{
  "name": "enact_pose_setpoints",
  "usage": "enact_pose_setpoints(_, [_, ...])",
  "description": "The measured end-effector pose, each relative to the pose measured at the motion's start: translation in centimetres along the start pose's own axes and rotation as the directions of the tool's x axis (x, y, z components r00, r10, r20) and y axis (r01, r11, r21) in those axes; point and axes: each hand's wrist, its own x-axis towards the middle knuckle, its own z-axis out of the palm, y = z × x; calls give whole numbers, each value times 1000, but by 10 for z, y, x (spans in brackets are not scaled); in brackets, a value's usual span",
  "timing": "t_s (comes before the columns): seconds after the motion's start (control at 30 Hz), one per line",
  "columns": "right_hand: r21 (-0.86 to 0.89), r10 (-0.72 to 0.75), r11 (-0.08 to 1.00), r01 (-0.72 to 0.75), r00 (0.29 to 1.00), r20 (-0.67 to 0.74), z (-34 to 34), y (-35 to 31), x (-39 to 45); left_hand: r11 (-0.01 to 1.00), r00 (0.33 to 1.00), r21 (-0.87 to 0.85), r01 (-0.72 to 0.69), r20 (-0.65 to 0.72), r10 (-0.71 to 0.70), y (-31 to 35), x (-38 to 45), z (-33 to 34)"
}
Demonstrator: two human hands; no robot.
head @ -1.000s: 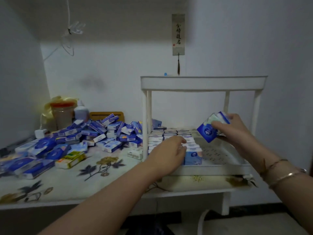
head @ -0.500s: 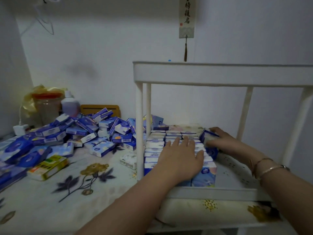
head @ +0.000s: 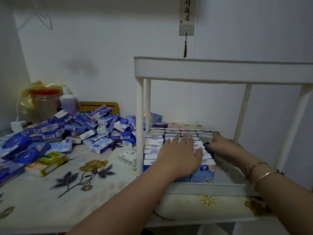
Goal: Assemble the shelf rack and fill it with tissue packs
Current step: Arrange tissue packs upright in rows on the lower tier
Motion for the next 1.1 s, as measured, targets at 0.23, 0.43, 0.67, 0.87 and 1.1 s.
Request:
enact_pose_setpoints(0.23, [19, -7, 1000, 7, 999, 39, -4, 0, -11, 988, 994, -156, 15, -106, -32, 0, -2, -1])
enact_pose_setpoints(0.43, [-111, -157, 984, 142, 977, -145, -20, -11, -62, 880, 964, -465, -93, -264, -37, 0, -20, -18])
enact_pose_setpoints(0.67, [-124, -530, 845, 520, 784, -323, -7, -47, -145, 781, 885, -595, -186, -447, -129, -22, -81, -49])
enact_pose_setpoints(0.87, [-75, -688, 723, 687, 706, -166, 55, -104, -198, 679, 813, -720, -145, -478, -333, -81, -126, -50])
enact_pose_setpoints(1.1, [27, -724, 690, 723, 690, 1, 147, -152, -186, 757, 658, -640, 129, -516, -549, -186, -160, -21])
